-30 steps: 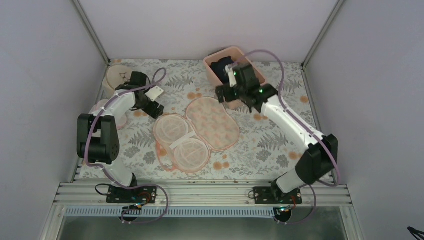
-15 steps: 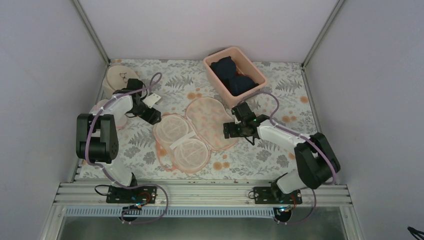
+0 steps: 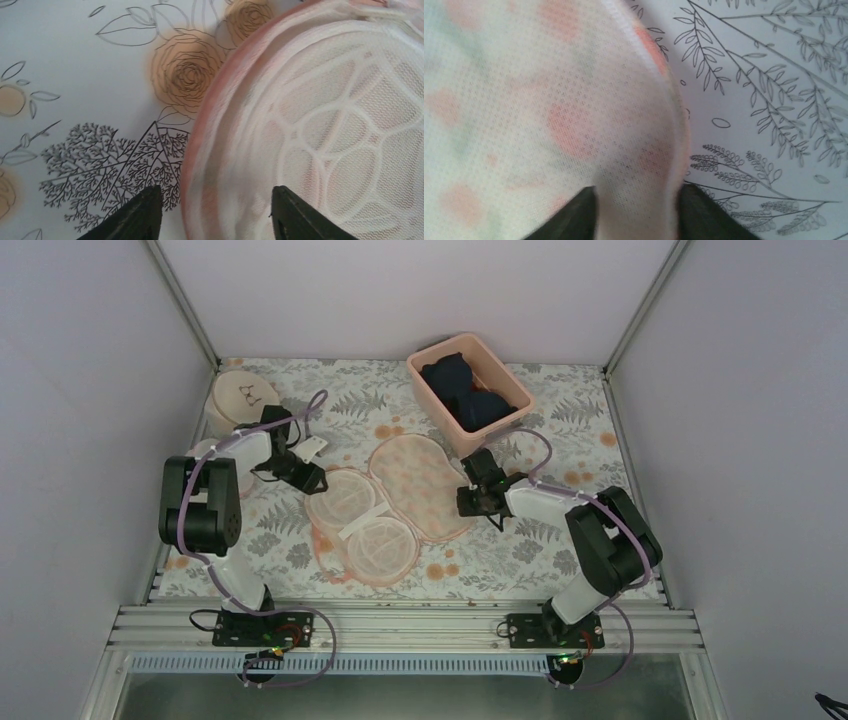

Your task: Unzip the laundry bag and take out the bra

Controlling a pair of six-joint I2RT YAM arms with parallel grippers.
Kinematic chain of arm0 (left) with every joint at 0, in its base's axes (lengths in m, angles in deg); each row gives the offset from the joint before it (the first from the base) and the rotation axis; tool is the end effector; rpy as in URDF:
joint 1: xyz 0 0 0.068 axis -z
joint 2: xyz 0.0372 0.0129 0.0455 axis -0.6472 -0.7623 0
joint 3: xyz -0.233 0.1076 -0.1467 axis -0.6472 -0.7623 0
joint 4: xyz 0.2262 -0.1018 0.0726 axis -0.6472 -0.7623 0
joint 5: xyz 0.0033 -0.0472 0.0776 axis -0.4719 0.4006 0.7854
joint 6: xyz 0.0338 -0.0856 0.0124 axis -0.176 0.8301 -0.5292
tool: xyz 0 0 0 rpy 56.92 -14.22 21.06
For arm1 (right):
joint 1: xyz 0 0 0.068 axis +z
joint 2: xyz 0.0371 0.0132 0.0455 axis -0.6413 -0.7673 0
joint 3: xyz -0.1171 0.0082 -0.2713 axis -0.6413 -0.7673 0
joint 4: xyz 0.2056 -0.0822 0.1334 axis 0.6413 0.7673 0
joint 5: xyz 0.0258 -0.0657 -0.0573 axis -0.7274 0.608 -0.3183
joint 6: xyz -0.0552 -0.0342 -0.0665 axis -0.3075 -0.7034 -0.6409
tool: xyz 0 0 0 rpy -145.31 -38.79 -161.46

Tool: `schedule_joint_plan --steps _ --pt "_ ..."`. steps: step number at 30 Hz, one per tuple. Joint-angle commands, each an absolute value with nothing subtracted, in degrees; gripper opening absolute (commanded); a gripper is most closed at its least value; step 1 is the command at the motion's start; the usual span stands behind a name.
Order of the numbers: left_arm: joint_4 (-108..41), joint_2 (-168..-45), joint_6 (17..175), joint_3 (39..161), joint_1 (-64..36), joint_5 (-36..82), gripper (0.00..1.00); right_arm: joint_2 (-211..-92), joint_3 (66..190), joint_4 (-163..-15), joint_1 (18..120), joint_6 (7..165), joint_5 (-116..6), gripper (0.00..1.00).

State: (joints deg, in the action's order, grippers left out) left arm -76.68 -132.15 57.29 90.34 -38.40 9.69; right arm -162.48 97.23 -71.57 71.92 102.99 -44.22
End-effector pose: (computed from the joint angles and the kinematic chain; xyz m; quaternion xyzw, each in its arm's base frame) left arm 0.3277 -0.0417 0.1410 0.2623 0.9431 -0.1636 0.1224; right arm 0.2607 0.1575 0.1226 -0.0640 0.9740 0.0763 0.2033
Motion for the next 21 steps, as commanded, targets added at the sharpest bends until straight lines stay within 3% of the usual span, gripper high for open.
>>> schedule_joint_plan --steps 1,4,9,21 --pt "-76.86 -133.06 57.38 90.37 -37.95 7.07 0.49 -164.17 96.45 -73.18 71.61 103.04 -48.64 0.28" --pt "-77.08 -132.95 57.01 90.50 -37.96 6.85 0.33 -162.87 97.05 -74.44 71.64 100.92 -52.32 0.07" --pt "-77.14 -132.94 57.13 91.00 -38.13 6.70 0.03 -158.48 99.02 -75.04 73.59 96.04 -57.63 0.04" --pt "-76.71 -134.55 57.85 91.72 -38.27 5.07 0.02 -151.63 109.39 -73.66 90.82 81.30 -59.89 0.04"
